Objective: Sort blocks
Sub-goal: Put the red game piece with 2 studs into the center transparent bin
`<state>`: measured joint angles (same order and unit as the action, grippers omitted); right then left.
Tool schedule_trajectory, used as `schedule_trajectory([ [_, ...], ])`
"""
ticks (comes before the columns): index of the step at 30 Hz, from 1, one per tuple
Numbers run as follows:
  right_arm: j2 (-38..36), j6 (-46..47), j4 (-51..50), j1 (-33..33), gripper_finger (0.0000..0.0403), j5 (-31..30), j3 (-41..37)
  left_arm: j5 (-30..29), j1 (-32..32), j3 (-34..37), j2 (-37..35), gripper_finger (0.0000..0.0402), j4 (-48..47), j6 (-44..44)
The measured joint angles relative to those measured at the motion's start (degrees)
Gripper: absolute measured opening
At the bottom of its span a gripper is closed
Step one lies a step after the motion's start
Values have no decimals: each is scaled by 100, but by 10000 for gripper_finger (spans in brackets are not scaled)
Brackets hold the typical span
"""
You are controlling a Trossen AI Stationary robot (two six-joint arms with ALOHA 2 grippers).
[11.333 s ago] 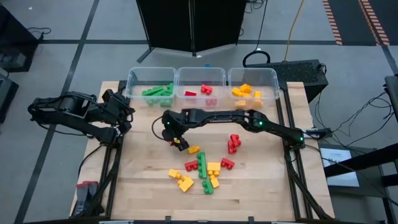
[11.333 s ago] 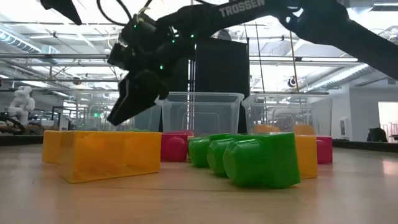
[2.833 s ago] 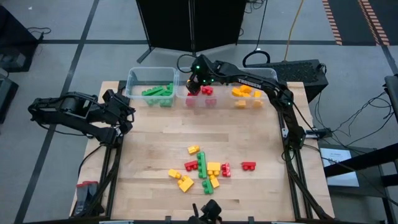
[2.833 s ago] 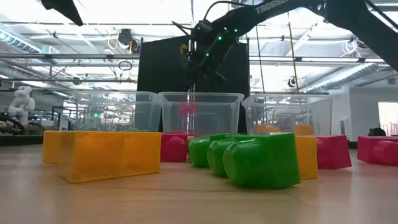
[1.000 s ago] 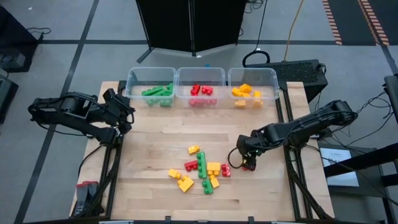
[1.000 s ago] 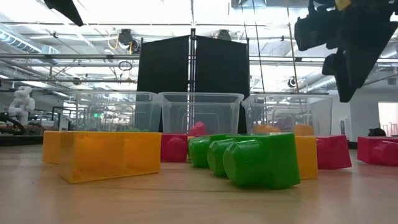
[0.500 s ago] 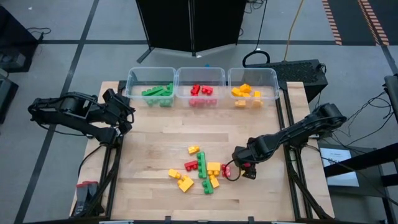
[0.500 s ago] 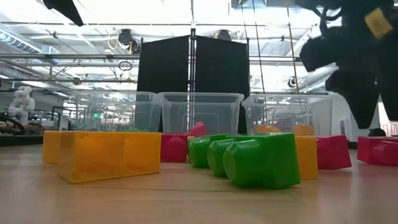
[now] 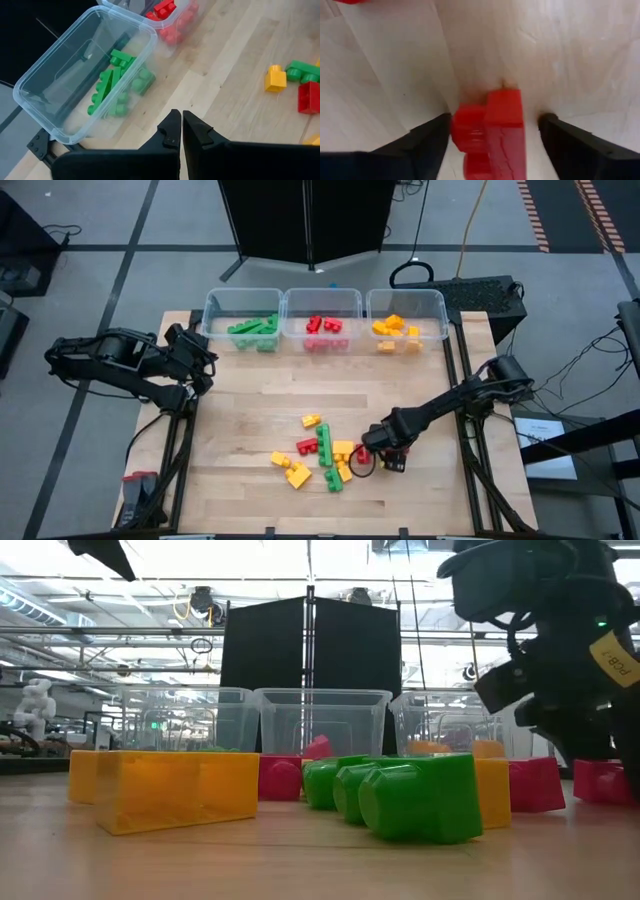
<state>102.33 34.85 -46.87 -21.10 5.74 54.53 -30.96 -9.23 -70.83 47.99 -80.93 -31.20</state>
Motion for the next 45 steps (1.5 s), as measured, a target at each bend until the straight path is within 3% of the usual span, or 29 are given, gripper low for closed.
schedule_trajectory([
  [2,51,5,18,1,262,9,0,-2,0,0,0,0,-2,-2],
  [6,2,52,77,-13,145,-5,-4,-6,0,-1,0,0,-3,-8],
  [7,-10,60,81,-9,142,-7,-16,-7,0,0,0,0,-4,-8],
  [16,-97,283,73,224,142,-89,110,-109,0,0,0,0,-20,45],
  [19,-99,55,107,452,142,-607,376,-109,0,0,0,0,-22,42],
  [23,-100,-387,337,1106,142,-1710,862,-113,0,0,1,0,-20,31],
  [31,-113,-1977,1907,2778,142,-2171,2212,-129,0,0,2,0,-19,146],
  [38,-124,-2951,3523,3985,142,-2143,3155,-146,0,0,2,0,-17,155],
  [45,-126,-3014,3249,4721,142,-1844,3260,-215,0,0,2,0,-15,153],
])
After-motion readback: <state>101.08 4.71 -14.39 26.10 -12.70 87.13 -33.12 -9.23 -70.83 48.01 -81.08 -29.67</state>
